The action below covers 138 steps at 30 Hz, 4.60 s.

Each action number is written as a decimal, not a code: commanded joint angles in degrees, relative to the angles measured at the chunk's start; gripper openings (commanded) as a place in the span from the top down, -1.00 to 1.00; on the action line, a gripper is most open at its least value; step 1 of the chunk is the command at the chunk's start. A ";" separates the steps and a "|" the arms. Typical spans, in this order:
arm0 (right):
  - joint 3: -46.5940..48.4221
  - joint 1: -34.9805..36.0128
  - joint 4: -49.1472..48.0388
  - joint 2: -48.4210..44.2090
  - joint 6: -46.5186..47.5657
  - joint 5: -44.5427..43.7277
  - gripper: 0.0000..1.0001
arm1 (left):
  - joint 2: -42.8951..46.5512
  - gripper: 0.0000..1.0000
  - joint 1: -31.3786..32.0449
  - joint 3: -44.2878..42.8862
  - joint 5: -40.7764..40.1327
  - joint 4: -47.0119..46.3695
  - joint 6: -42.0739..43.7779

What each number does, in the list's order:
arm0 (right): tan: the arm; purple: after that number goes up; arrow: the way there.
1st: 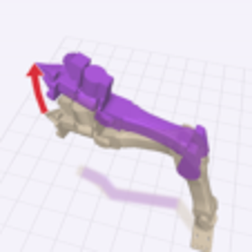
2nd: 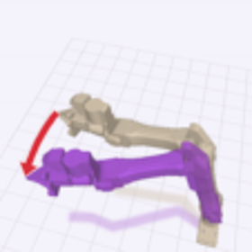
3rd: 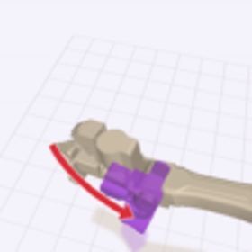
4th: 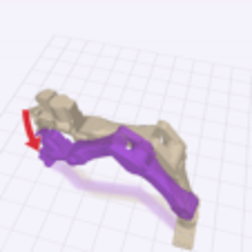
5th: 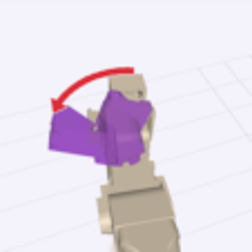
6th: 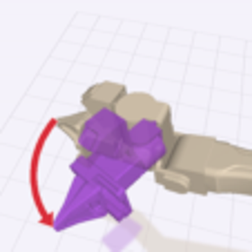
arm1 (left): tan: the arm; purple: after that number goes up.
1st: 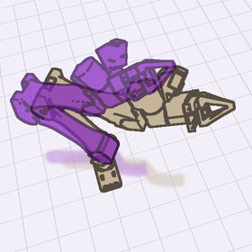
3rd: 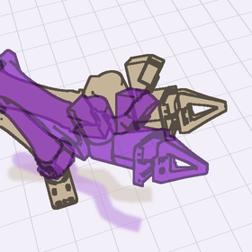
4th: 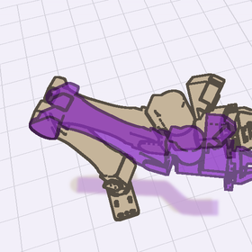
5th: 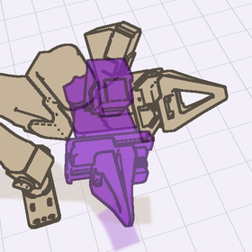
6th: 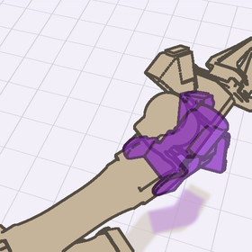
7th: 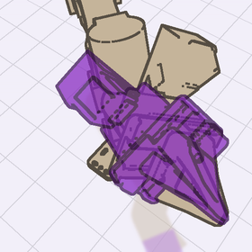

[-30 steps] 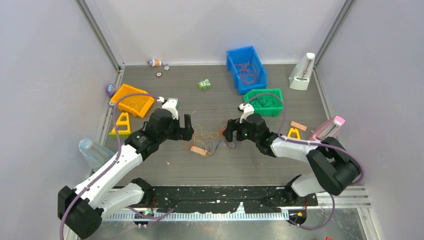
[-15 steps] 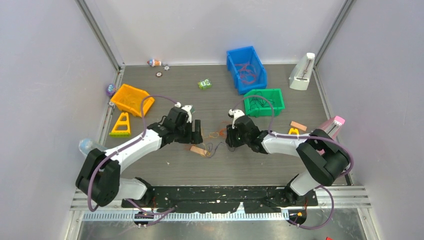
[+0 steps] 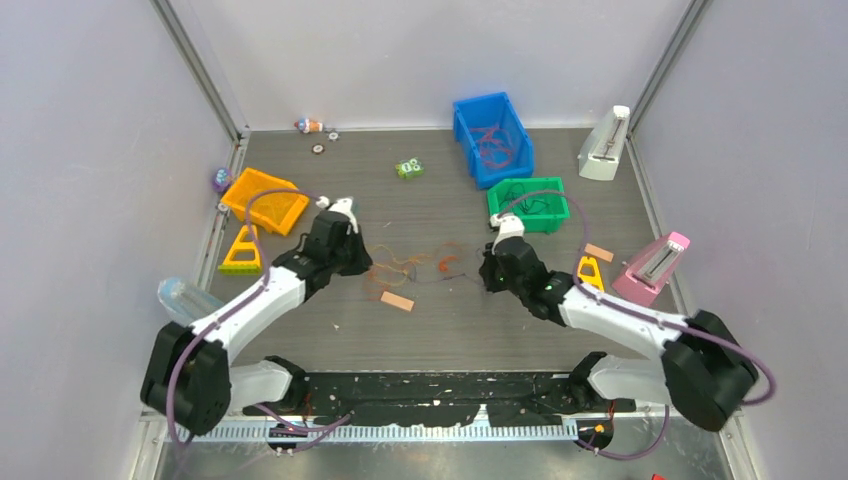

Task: Untangle the cables
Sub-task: Untie the cable, then place the cable in the bin, then untie the cable.

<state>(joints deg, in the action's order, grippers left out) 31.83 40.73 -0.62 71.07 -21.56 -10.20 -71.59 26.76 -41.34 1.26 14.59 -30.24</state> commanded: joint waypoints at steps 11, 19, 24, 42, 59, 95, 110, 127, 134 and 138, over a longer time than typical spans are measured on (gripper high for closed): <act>19.14 -13.68 26.61 -29.02 -1.64 -24.50 0.90 | 16.52 1.00 -10.28 10.37 -13.08 -2.58 -3.69; 37.95 -15.48 29.76 -22.76 4.23 -23.00 0.90 | 15.77 1.00 -10.59 12.30 -11.07 -4.98 -3.16; 46.21 -16.70 29.51 -17.65 6.86 -21.55 0.90 | 15.84 1.00 -10.59 13.75 -6.54 -8.00 -0.05; 51.41 -25.61 23.28 10.19 3.98 -6.86 0.89 | 20.38 1.00 -10.32 23.55 0.82 -23.45 4.82; 47.09 -28.20 20.09 26.94 1.78 -13.68 0.89 | 24.30 1.00 -9.47 28.58 2.24 -31.10 5.23; 41.31 -28.56 18.93 27.19 -0.76 -9.05 -0.19 | 21.96 1.00 -7.96 28.04 6.95 -35.39 7.30; 23.46 -21.61 4.04 6.32 2.75 5.88 -0.91 | 21.92 1.00 -6.30 28.06 9.59 -37.34 8.16; 24.50 0.70 3.84 23.47 4.37 -0.50 -0.91 | 35.00 1.00 -6.10 14.63 7.06 -11.63 4.41; 33.40 5.77 14.57 32.93 0.98 -10.22 -0.96 | 35.73 1.00 -6.19 13.63 2.42 -7.96 3.37; 35.53 5.93 16.71 37.47 0.06 -10.89 -0.85 | 37.33 1.00 -6.20 13.39 -2.71 -5.53 2.77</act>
<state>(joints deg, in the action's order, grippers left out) 63.99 46.72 12.25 105.51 -19.40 -16.23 -36.18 20.40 -25.98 4.40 6.70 -26.59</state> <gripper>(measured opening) 0.981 0.005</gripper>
